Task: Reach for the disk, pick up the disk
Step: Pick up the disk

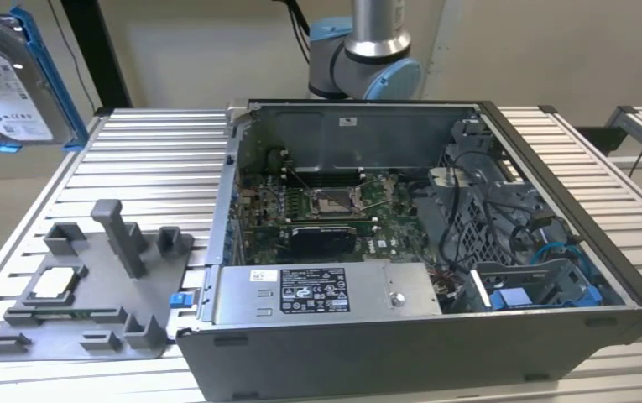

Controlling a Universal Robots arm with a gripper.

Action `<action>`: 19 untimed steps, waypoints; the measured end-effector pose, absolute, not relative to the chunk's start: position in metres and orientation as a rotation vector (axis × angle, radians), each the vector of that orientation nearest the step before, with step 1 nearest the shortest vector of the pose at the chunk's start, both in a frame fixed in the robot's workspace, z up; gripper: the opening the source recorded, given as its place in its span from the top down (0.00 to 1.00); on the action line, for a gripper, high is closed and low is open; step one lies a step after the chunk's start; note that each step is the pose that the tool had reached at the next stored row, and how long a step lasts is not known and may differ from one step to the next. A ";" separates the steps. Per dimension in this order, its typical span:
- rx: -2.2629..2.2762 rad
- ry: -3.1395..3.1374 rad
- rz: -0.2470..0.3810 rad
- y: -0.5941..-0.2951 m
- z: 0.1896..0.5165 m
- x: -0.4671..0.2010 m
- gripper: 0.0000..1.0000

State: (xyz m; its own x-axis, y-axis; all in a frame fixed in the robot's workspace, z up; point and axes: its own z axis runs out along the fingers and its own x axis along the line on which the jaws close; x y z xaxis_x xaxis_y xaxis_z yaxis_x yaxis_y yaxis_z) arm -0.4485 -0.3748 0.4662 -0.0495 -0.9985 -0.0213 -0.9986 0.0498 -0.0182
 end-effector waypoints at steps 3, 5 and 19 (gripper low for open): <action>-2.146 2.256 0.002 -0.375 0.479 -0.449 1.00; -2.147 2.256 0.003 -0.375 0.488 -0.448 1.00; -2.150 2.251 0.001 -0.375 0.516 -0.438 1.00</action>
State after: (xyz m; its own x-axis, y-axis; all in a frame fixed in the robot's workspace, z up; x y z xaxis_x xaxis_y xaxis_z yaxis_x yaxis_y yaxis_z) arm -0.4384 -0.3746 0.5159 -0.0456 -0.9987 -0.0212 -0.9988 0.0460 -0.0190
